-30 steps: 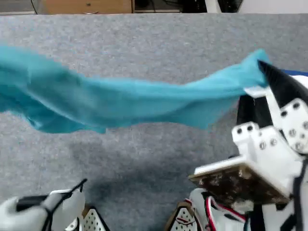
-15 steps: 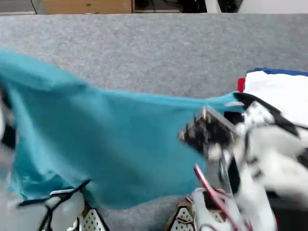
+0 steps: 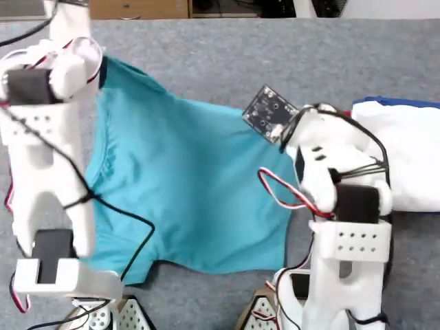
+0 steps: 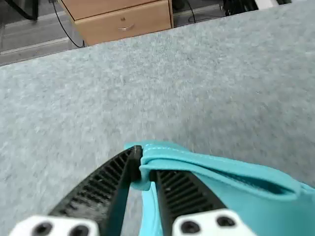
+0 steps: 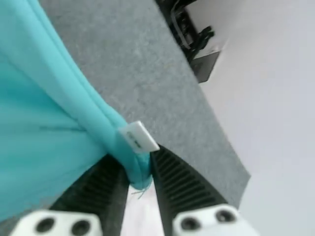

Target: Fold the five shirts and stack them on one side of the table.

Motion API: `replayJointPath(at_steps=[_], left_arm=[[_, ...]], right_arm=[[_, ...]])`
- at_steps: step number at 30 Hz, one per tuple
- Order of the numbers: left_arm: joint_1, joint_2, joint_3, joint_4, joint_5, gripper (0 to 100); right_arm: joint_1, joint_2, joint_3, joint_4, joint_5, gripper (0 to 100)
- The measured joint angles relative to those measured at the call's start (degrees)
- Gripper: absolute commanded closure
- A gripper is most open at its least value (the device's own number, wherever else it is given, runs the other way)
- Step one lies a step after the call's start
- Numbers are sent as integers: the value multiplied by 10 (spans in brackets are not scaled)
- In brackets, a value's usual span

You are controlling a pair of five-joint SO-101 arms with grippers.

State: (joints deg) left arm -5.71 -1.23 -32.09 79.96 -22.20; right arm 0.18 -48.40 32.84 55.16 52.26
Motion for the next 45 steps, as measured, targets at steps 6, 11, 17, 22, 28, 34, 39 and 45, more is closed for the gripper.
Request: replayJointPath(at_steps=[6,11,17,22,28,34,39,45], left_arm=[[1,54,11,-134,0,981],[2,113,12,-255,0,981],[2,162,12,-370,-38,981],[2,168,12,-433,-76,981],[-4,168,18,-429,-128,982],[-8,168,18,-276,-190,982],[-17,168,18,-135,-229,982],[-22,168,18,70,-326,982]], right_arm=[[-1,25,53,-171,26,996],[-4,115,54,-305,62,996],[-11,276,4,-435,92,996],[-20,423,-87,-469,101,996],[-31,513,-145,-471,101,996],[-40,516,-152,-381,101,996],[-40,496,-156,-243,101,996],[-41,430,-157,-74,101,996]])
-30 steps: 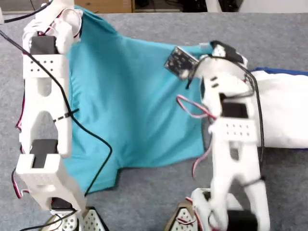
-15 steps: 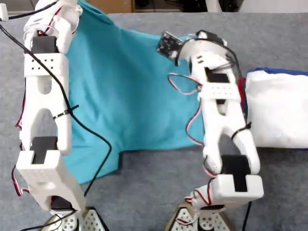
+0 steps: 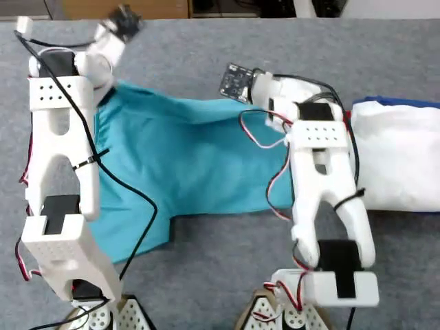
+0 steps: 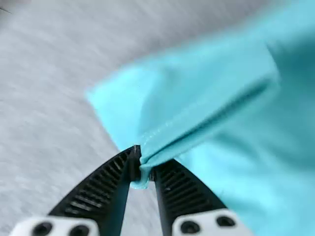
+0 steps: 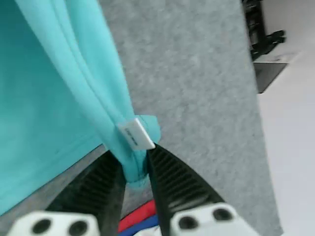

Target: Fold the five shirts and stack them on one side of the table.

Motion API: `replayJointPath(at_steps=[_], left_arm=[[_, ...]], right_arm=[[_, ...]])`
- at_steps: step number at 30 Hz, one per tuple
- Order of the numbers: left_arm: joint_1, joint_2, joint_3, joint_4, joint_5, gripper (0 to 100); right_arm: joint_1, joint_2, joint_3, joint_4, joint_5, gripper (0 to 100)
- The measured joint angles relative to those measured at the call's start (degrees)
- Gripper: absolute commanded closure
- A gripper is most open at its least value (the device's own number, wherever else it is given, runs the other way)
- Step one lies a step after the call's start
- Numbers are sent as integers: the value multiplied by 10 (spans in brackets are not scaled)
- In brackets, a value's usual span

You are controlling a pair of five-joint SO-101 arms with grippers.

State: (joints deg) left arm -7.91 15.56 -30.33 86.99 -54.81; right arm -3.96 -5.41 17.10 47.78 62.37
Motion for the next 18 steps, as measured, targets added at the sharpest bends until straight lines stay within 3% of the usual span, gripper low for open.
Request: replayJointPath(at_steps=[5,11,18], left_arm=[[-8,0,10,121,-28,982],[-29,-1,83,131,-42,982],[-46,-89,272,131,-106,982]], right_arm=[[0,-42,0,114,0,996],[-1,-59,0,235,0,996],[-1,-60,17,274,0,996]])
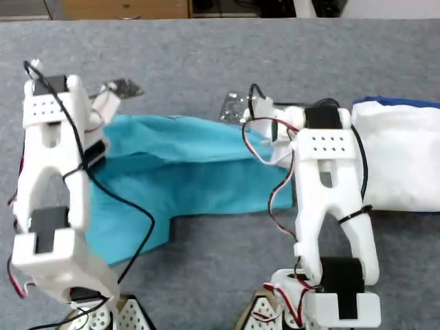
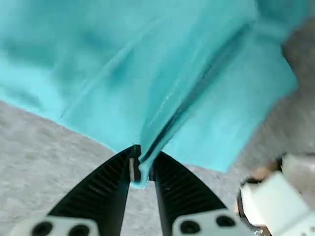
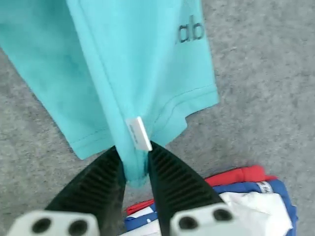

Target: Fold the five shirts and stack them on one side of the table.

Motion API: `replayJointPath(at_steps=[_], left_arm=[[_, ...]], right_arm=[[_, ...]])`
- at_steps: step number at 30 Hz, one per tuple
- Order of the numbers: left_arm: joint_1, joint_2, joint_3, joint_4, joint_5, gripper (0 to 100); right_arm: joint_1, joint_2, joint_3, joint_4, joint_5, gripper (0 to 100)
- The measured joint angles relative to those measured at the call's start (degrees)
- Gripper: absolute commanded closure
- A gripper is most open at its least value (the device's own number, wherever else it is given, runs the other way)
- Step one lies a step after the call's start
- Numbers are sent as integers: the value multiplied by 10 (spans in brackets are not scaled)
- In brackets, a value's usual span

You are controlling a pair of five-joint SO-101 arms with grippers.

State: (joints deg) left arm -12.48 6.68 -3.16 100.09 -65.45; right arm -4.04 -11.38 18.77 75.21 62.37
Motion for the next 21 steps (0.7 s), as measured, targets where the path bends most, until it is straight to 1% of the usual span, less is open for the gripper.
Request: replayJointPath(at_steps=[5,10,13,17,19,21], left_arm=[[-4,-110,142,0,-35,982],[-15,-194,238,0,-57,982],[-25,-215,265,0,-73,979],[-45,-216,267,0,-95,978],[-54,-216,269,-4,-104,950],[-62,-216,269,-15,-105,893]], right_arm=[[0,0,15,-11,0,996],[0,0,15,-41,0,996],[0,0,15,-49,0,996],[0,0,15,-51,0,995],[0,0,15,-51,0,993],[0,0,15,-51,0,974]])
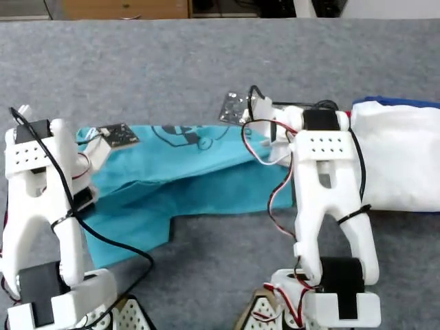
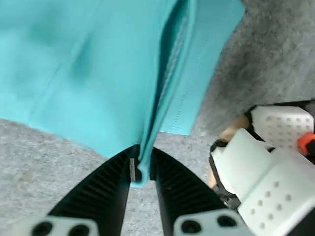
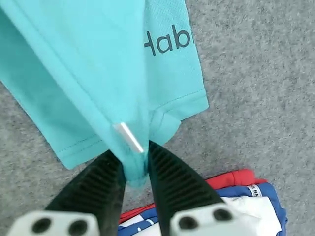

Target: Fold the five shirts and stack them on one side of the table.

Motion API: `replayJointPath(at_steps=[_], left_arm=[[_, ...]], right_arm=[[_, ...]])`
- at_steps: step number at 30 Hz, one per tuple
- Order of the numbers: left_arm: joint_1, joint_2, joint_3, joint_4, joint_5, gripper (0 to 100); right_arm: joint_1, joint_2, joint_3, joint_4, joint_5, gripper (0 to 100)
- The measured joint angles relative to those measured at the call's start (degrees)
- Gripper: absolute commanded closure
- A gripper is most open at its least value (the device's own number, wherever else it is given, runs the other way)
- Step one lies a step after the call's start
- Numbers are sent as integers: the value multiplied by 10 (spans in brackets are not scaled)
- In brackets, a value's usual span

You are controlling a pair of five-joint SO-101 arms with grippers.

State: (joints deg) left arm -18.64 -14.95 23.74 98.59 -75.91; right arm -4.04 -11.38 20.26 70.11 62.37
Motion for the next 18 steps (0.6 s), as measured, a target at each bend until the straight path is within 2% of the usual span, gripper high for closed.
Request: replayJointPath(at_steps=[3,6,13,18], left_arm=[[-9,0,0,-10,0,823],[-16,0,0,-11,0,821],[-30,0,0,-11,-18,822],[-42,0,-8,-13,-30,823]], right_arm=[[0,0,0,14,0,908],[0,0,-7,58,0,865],[0,0,-81,158,0,863],[0,0,-116,178,0,864]])
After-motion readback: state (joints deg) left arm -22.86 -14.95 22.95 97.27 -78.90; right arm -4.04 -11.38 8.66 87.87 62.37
